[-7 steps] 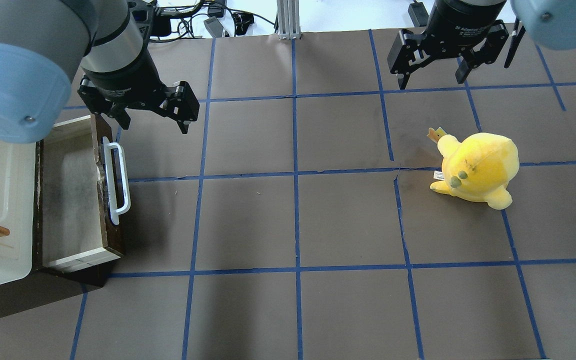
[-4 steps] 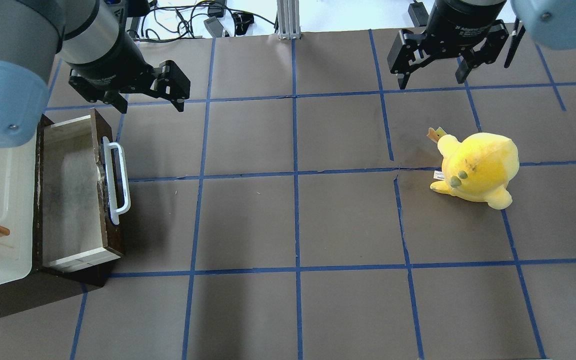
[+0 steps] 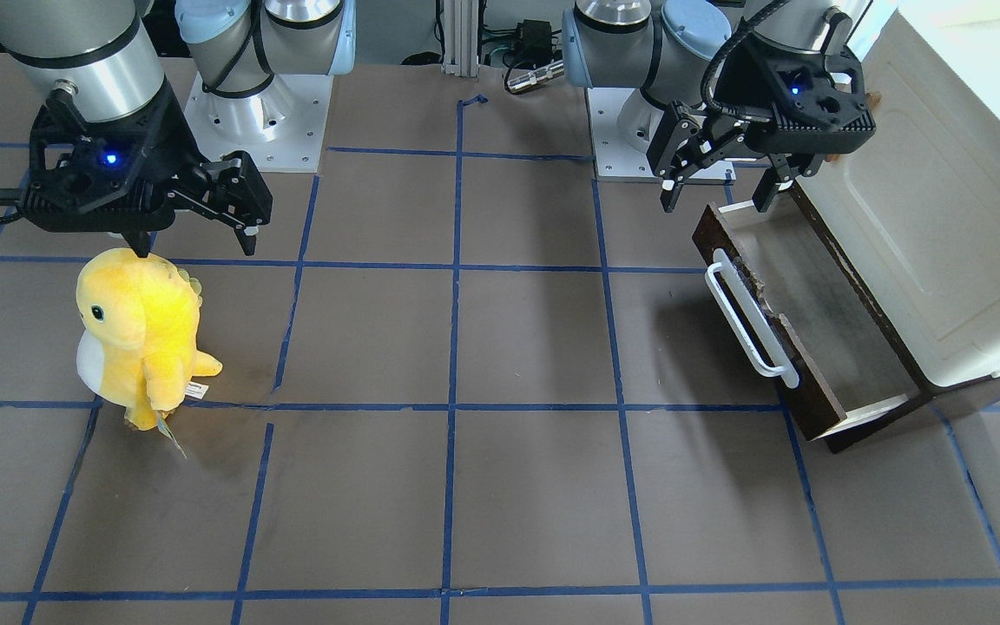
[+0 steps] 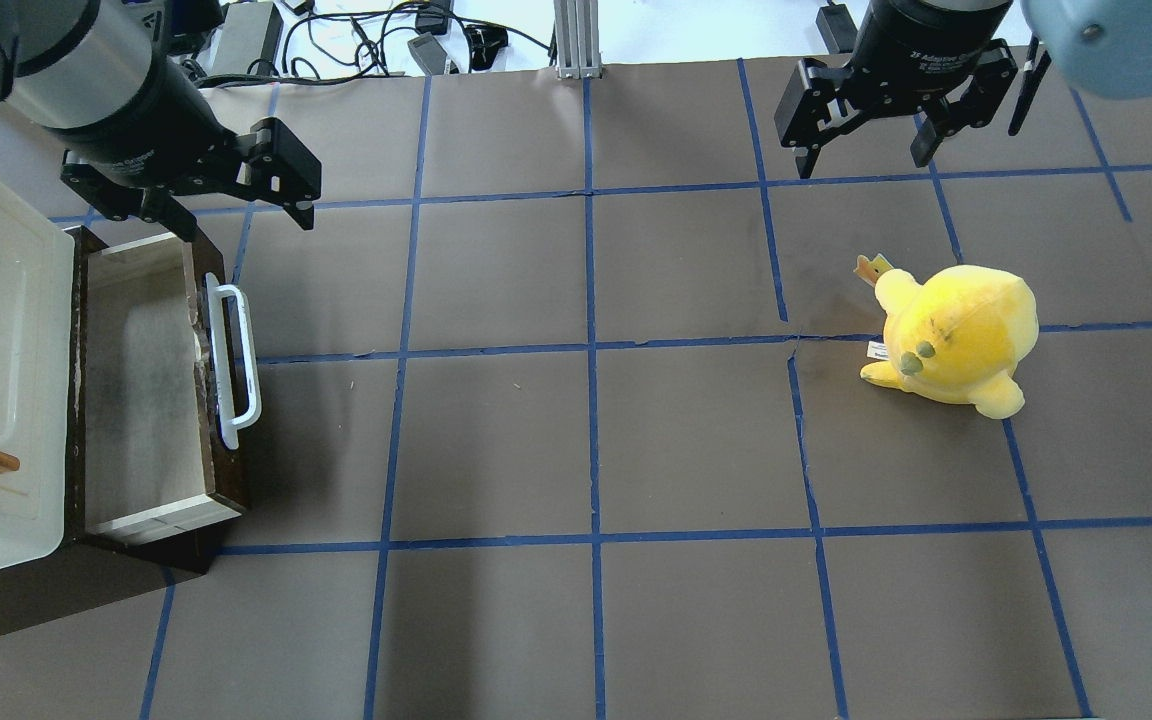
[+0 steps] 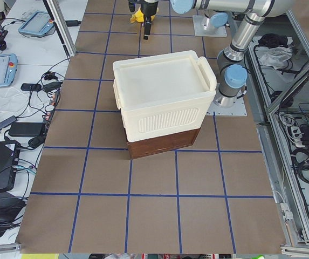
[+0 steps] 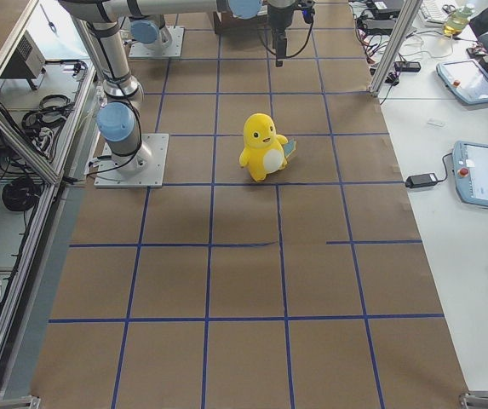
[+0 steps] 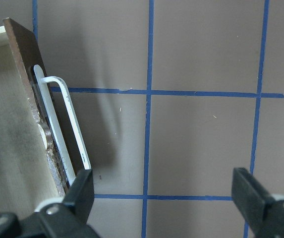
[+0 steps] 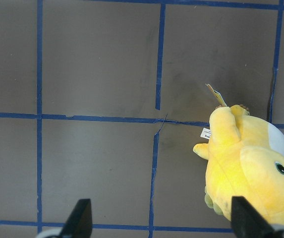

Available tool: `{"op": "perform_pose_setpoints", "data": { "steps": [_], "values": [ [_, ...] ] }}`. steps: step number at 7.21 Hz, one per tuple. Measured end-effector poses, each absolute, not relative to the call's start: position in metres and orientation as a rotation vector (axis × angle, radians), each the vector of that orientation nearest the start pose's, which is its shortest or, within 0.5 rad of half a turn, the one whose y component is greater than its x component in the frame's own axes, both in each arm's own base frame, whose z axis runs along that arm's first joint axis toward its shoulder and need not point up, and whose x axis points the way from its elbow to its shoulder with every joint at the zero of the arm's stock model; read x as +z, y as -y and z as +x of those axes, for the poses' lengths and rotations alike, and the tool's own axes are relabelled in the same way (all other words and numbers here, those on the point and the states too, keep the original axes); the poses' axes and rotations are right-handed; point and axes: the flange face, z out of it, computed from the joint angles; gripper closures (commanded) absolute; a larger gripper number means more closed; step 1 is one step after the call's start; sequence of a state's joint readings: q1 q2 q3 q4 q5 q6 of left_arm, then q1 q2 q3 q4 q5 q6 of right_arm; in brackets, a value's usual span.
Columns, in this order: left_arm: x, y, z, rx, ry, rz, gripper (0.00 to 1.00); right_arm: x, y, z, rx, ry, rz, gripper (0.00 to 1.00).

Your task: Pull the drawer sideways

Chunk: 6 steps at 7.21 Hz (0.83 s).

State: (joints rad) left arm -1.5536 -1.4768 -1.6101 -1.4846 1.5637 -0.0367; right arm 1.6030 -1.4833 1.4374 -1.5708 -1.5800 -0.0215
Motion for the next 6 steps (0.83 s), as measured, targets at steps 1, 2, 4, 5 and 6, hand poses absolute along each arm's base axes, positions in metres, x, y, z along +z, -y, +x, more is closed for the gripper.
{"op": "perform_pose_setpoints", "data": {
  "steps": [1, 2, 4, 5, 6],
  "values": [
    [0.5222, 0.4652, -0.1257, -0.22, -3.138, -0.084, 0.0, 0.509, 0.5285, 0.1495, -0.073, -3.149, -0.084, 0.0],
    [0.5218, 0.4643, -0.1256, -0.218, -3.137, -0.084, 0.0, 0.509, 0.5285, 0.1495, -0.073, -3.149, -0.085, 0.0],
    [0.522, 0.4642, -0.1251, -0.219, -3.136, -0.085, 0.0, 0.509, 0.5285, 0.1495, -0.073, -3.149, -0.085, 0.0],
    [0.5212, 0.464, -0.1253, -0.216, -3.136, -0.084, 0.0, 0.509, 0.5285, 0.1495, -0.073, -3.149, -0.084, 0.0],
    [0.5204, 0.464, -0.1255, -0.213, -3.136, -0.083, 0.0, 0.509, 0.5285, 0.1495, -0.073, -3.149, -0.084, 0.0]
  ]
}}
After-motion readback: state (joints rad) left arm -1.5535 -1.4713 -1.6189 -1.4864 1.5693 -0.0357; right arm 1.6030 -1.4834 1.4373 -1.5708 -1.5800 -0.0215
